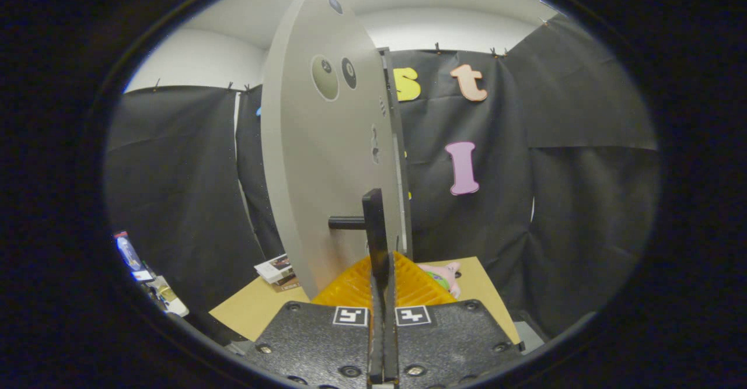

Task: Open the shoe cabinet door, grab the shoes and put them into the shoe cabinet, then close the shoe cabinet door.

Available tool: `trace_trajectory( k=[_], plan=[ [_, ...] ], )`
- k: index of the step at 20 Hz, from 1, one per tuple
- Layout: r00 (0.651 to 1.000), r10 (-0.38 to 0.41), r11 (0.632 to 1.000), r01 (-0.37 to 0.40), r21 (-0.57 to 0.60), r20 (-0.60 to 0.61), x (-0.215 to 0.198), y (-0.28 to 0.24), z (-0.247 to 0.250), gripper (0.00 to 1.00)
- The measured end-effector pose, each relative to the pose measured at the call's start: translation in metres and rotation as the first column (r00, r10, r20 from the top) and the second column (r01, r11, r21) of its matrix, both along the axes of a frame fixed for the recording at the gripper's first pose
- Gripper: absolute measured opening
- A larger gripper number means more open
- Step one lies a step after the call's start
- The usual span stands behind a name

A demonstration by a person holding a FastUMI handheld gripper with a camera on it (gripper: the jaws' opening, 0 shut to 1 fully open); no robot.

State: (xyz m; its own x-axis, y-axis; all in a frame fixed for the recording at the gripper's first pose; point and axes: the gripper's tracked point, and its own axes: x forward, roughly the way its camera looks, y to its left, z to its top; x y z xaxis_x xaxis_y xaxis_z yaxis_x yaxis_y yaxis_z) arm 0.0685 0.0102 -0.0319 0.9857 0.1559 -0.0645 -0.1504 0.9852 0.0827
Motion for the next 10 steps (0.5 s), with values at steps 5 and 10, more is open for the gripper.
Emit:
trace_trajectory(
  k=[5,10],
  plan=[
    [0.999,-0.047,0.999,0.047,0.005,0.006,0.003,-0.038,0.002,0.04],
    [0.999,-0.049,0.998,0.050,-0.026,0.024,0.004,-0.042,-0.001,0.04]
  ],
)
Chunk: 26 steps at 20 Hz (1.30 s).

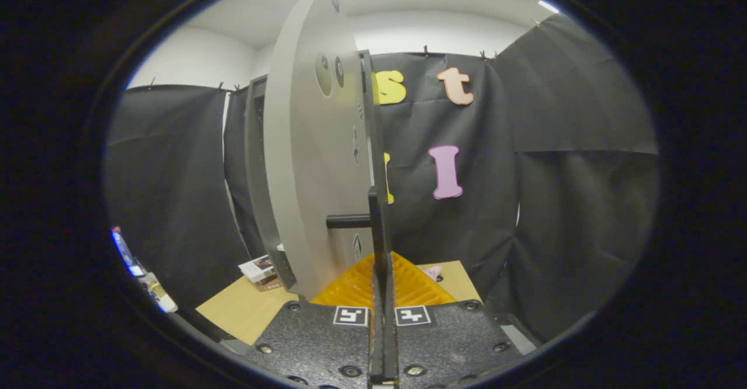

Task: Open the shoe cabinet door, grab the shoes and put them into the shoe cabinet, then close the shoe cabinet door.

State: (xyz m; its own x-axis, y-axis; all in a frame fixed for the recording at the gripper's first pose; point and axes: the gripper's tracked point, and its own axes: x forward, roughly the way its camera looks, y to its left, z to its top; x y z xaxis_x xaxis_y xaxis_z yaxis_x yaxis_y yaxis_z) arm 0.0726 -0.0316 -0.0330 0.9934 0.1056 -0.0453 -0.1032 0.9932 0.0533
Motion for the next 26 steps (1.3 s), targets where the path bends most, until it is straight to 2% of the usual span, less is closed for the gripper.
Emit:
trace_trajectory(
  k=[5,7,9,13,15,17,21,26],
  plan=[
    [1.000,0.006,0.999,-0.005,0.034,-0.023,-0.007,-0.002,-0.003,0.04],
    [1.000,-0.004,1.000,0.004,0.025,-0.007,-0.023,-0.004,-0.004,0.06],
    [0.999,-0.049,0.999,0.049,-0.005,0.014,-0.041,-0.009,-0.005,0.13],
    [0.975,-0.211,0.975,0.215,-0.055,0.063,-0.089,-0.020,-0.007,1.00],
    [0.963,-0.262,0.964,0.264,-0.043,0.059,-0.112,-0.013,-0.015,1.00],
    [0.960,-0.276,0.960,0.278,-0.030,0.048,-0.130,0.004,-0.033,1.00],
    [0.969,-0.246,0.969,0.244,-0.047,-0.029,-0.137,0.051,-0.095,1.00],
    [0.964,-0.189,0.981,0.177,-0.082,-0.185,-0.115,0.106,-0.210,1.00]
  ],
)
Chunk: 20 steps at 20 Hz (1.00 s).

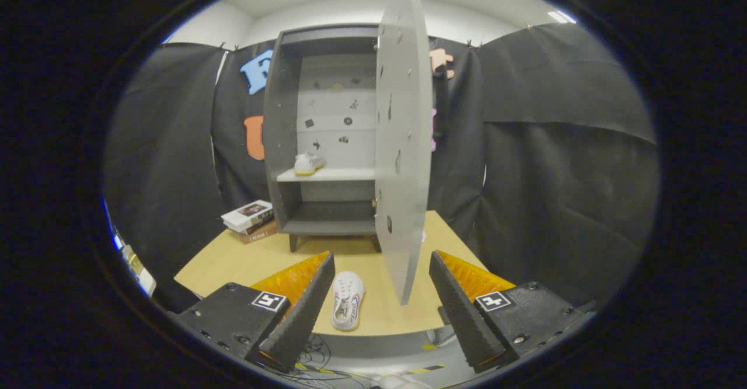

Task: Open the shoe cabinet door, grab the shoes and put them into the shoe cabinet, then close the shoe cabinet door.

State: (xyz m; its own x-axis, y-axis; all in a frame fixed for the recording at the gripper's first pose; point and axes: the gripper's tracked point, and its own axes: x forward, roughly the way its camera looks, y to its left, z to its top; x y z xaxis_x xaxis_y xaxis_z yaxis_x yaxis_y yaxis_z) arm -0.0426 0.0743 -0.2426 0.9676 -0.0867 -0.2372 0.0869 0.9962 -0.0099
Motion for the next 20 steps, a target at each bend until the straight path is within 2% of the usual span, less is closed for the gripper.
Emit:
trace_trajectory(
  k=[5,13,20],
  plan=[
    [0.987,0.073,0.997,-0.067,0.047,-0.140,0.038,0.045,-0.100,1.00],
    [0.949,0.148,0.989,-0.139,0.051,-0.278,0.115,0.089,-0.195,1.00],
    [0.896,0.140,0.988,-0.100,0.115,-0.422,0.161,0.091,-0.257,1.00]
  ],
)
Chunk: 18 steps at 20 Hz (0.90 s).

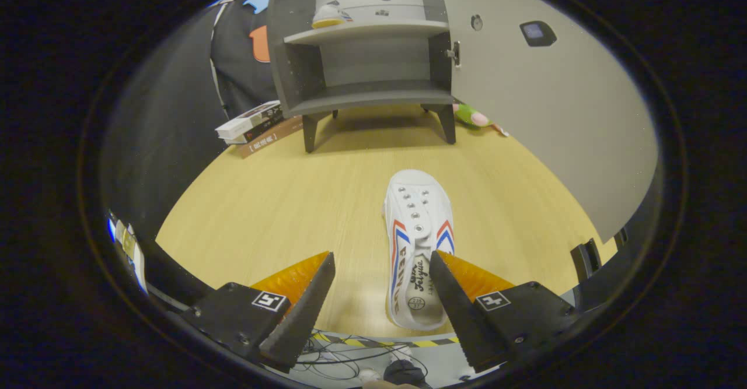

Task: Open the shoe cabinet door, grab the shoes and put them into the shoe cabinet, then close the shoe cabinet door.

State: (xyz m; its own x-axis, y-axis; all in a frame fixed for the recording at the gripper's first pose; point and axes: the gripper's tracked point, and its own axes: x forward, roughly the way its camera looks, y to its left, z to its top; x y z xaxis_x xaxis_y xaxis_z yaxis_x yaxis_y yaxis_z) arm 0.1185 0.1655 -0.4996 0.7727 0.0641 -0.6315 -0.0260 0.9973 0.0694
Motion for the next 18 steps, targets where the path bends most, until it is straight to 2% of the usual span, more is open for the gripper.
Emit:
trace_trajectory(
  k=[5,13,15,18],
  plan=[
    [1.000,0.009,1.000,-0.008,0.019,-0.026,0.020,0.009,-0.010,1.00],
    [0.998,0.050,0.998,-0.052,0.044,0.044,0.043,0.016,-0.012,1.00],
    [0.996,0.065,0.996,-0.068,0.053,0.063,0.046,0.015,-0.009,0.97],
    [0.993,0.070,0.997,-0.072,0.019,0.099,0.056,0.018,-0.015,0.79]
  ],
)
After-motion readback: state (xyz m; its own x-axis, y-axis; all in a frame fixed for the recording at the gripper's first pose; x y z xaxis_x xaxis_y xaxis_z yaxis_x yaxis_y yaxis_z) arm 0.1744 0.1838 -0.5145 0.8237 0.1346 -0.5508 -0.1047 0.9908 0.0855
